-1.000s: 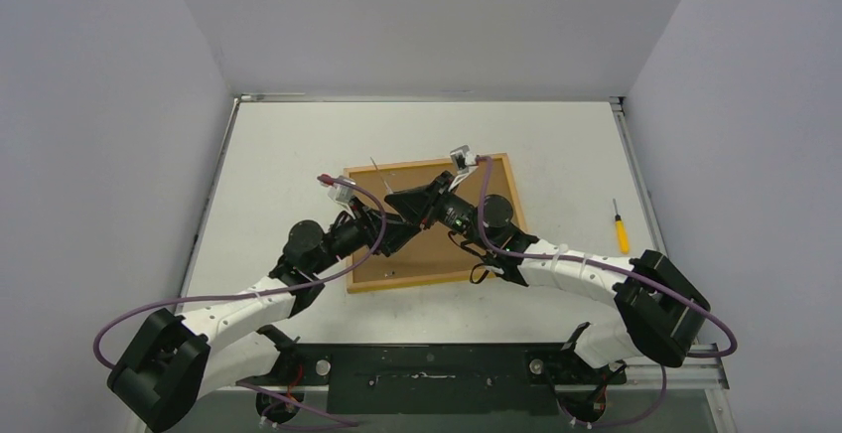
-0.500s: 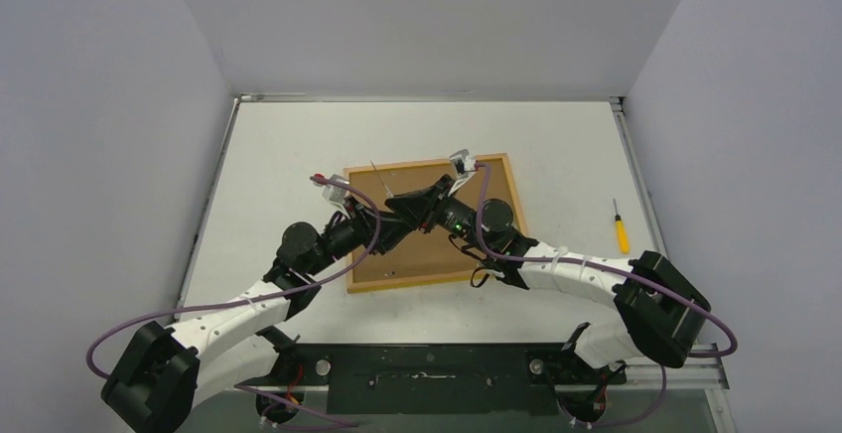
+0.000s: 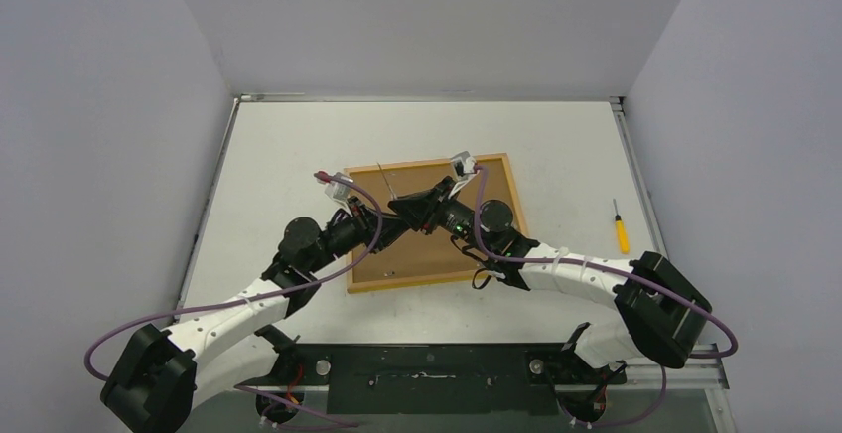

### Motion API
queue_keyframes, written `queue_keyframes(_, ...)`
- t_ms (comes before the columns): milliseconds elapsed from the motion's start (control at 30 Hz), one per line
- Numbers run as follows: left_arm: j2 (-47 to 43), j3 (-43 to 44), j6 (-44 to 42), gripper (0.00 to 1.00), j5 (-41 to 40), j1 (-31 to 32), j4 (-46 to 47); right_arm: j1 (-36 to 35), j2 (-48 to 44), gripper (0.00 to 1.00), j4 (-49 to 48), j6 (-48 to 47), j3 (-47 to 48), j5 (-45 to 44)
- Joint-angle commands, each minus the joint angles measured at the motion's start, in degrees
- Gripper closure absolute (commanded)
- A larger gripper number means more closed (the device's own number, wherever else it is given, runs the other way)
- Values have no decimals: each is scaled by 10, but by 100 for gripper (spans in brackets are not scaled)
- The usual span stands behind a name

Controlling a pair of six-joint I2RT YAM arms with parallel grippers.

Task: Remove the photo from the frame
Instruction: Adjust the screwdriver.

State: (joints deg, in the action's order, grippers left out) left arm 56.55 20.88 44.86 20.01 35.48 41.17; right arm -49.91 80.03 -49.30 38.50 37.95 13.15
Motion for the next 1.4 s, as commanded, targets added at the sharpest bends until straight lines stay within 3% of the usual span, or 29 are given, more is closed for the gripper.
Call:
queue_keyframes(0,0,42,-69,100,-24,-6,-81,-3,-36,77,15,-17,12,12)
queue_keyframes(133,0,60,-122,100,-24,-6,-159,17,-39,69,125,-50,58,37)
queue_keyframes(267,0,77,-160,100,-47,-5,-232,80,-34,60,308,-75,131,103)
queue_keyframes(300,3,78,-166,100,-50,-4,-238,98,-32,43,339,-79,145,124)
queue_keyframes(367,9,78,-171,100,-49,0,-239,124,-26,21,392,-100,175,172)
queue_keyframes(433,21,80,-174,100,-35,2,-235,137,-20,13,463,-130,206,193)
queue_keyframes(567,45,89,-182,100,-1,5,-241,138,-9,19,579,-189,264,192)
queue_keyframes(833,79,105,-179,100,72,13,-229,137,16,29,596,-186,279,220)
queue_keyframes(1033,82,107,-200,100,46,40,-240,137,52,33,654,-183,319,247)
queue_keyframes(1133,85,119,-224,100,17,59,-271,137,56,34,667,-179,324,261)
queue_keyframes(1367,88,164,-346,100,-239,168,-406,137,77,38,773,-205,363,245)
